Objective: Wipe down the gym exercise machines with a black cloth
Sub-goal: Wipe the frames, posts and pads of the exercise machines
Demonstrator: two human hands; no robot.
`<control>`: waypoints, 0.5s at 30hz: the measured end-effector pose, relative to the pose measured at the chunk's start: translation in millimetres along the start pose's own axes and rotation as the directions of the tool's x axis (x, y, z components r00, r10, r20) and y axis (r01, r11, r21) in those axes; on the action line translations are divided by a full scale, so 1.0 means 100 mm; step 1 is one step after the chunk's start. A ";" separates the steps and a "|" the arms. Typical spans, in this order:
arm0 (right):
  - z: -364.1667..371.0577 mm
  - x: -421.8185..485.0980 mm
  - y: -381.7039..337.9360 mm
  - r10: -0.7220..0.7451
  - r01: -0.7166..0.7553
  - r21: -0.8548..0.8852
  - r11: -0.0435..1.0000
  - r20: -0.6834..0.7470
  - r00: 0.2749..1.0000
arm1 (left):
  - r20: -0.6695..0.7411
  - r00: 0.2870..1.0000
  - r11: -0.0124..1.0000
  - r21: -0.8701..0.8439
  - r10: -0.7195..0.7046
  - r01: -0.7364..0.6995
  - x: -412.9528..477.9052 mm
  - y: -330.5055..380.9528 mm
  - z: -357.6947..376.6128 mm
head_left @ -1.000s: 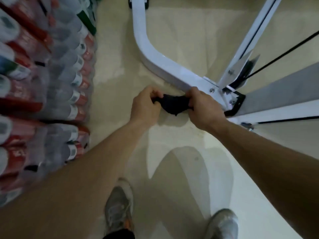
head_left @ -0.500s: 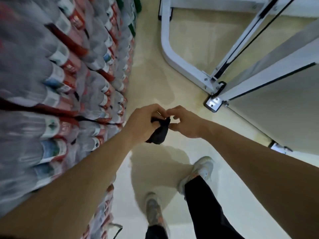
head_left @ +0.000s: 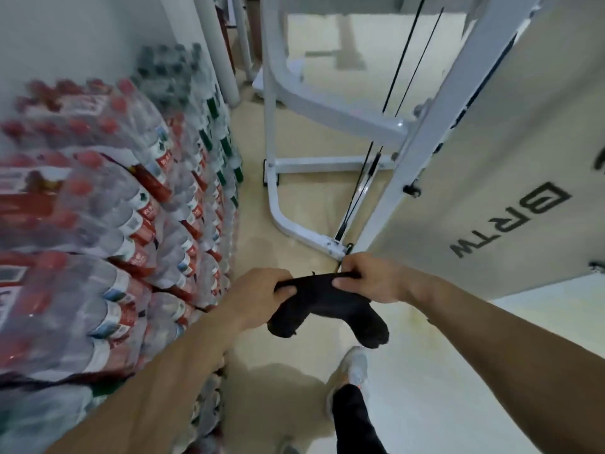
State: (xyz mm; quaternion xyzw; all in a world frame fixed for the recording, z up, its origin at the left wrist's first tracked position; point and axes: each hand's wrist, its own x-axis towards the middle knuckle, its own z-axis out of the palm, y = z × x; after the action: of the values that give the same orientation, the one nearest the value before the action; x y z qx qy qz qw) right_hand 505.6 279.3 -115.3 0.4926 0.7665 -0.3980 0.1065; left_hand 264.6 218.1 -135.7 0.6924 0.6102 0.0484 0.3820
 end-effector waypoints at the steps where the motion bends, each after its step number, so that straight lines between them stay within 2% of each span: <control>1: -0.19 -0.20 -0.06 0.006 -0.005 0.030 1.000 -0.044 0.999 | -0.036 0.999 0.999 -0.042 0.016 -0.018 -0.08 0.18 -0.14; 4: -0.76 -0.72 -0.22 -0.003 0.017 0.079 0.997 -0.179 0.984 | -0.122 0.988 0.989 -0.103 0.090 -0.103 -0.22 0.69 -0.56; 8: -1.45 -1.22 -0.39 -0.035 0.051 0.041 0.998 -0.326 0.945 | -0.231 0.961 0.982 -0.079 0.151 -0.173 -0.26 1.34 -1.11; 15: -2.50 -1.75 -0.51 -0.122 0.082 -0.106 0.991 -0.454 0.882 | -0.329 0.908 0.964 0.031 0.259 -0.264 -0.10 2.29 -2.01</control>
State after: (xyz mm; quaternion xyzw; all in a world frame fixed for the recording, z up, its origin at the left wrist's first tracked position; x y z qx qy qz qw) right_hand 605.9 330.1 172.9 0.5269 0.8107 -0.2428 -0.0785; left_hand 339.5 311.8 144.5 0.7471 0.5669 0.2189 0.2692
